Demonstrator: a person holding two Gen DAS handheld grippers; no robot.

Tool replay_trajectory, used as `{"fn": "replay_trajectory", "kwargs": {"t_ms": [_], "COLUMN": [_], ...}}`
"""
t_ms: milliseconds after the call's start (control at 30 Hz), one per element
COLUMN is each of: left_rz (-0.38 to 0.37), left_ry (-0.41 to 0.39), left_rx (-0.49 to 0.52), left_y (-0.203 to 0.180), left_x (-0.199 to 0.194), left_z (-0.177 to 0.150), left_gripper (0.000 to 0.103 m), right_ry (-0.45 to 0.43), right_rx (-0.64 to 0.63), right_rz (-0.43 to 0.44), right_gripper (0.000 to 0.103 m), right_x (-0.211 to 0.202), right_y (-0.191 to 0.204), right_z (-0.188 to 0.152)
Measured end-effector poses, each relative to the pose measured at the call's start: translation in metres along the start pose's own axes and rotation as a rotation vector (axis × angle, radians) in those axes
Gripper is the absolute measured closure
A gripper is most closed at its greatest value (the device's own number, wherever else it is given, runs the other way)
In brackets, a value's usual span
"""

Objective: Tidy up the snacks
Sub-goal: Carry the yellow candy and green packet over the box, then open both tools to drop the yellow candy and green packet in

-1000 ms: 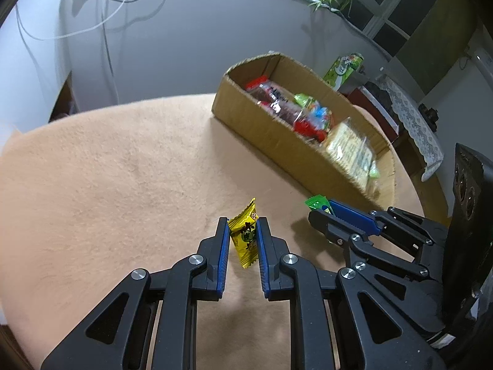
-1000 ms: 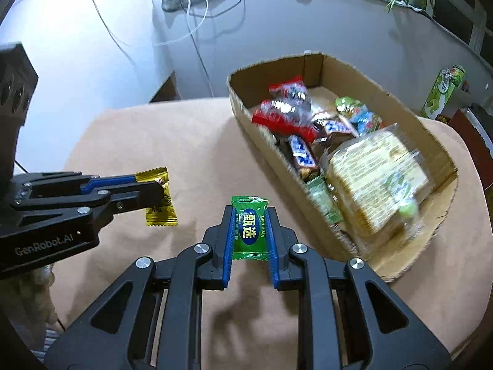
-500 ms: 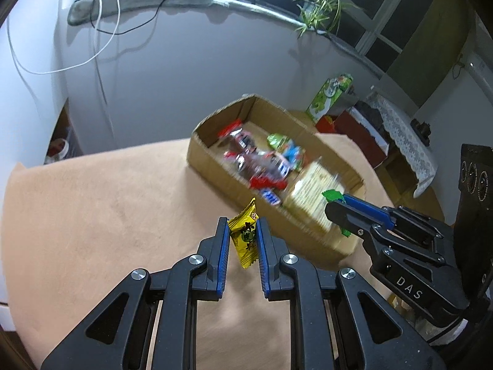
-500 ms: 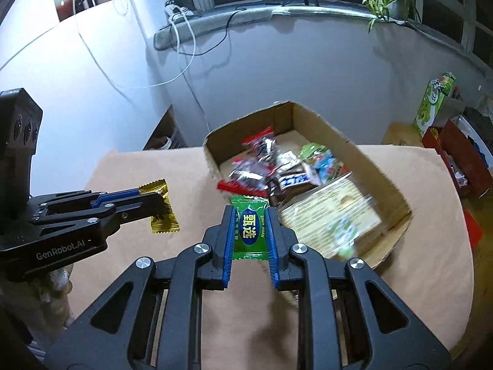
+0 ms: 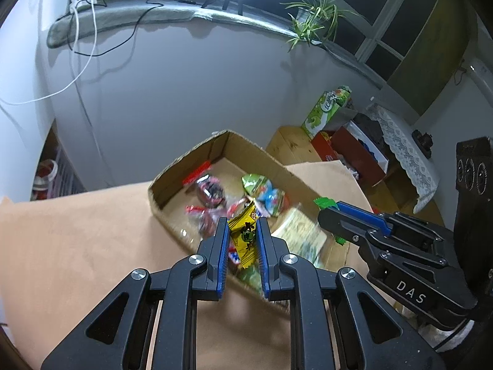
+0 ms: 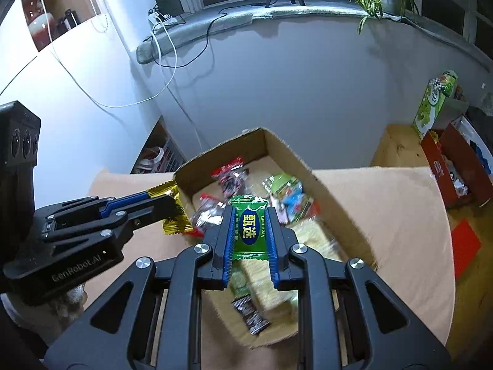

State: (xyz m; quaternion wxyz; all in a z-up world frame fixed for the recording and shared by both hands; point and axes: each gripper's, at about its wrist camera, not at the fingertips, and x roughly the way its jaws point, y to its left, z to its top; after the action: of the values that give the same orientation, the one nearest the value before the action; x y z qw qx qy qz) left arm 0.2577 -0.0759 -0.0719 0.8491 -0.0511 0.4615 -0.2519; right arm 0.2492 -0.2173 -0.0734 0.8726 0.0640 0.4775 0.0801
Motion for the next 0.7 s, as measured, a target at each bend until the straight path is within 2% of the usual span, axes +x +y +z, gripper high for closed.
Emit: {"fn": "replay_trajectory", "kwargs": {"t_ms": [233,700], "left_rz": [0.035,0.072], "left_ry": [0.006,0.018], "left_rx": [0.015,0.031], "left_y": [-0.007,-0.009], "left_x": [0.016,0.027], "left_z": [0.013,0.019], "left_gripper": [0.087,0.087], "right_ry": [0.039,0.075], "right_rx": [0.006,-0.007], "right_rz": [0.007,0.001], "right_gripper": [0.084,0.083], "right_x": [0.021,0.034], "right_y": [-0.01,-0.012], "right_z": [0.016,0.02]}}
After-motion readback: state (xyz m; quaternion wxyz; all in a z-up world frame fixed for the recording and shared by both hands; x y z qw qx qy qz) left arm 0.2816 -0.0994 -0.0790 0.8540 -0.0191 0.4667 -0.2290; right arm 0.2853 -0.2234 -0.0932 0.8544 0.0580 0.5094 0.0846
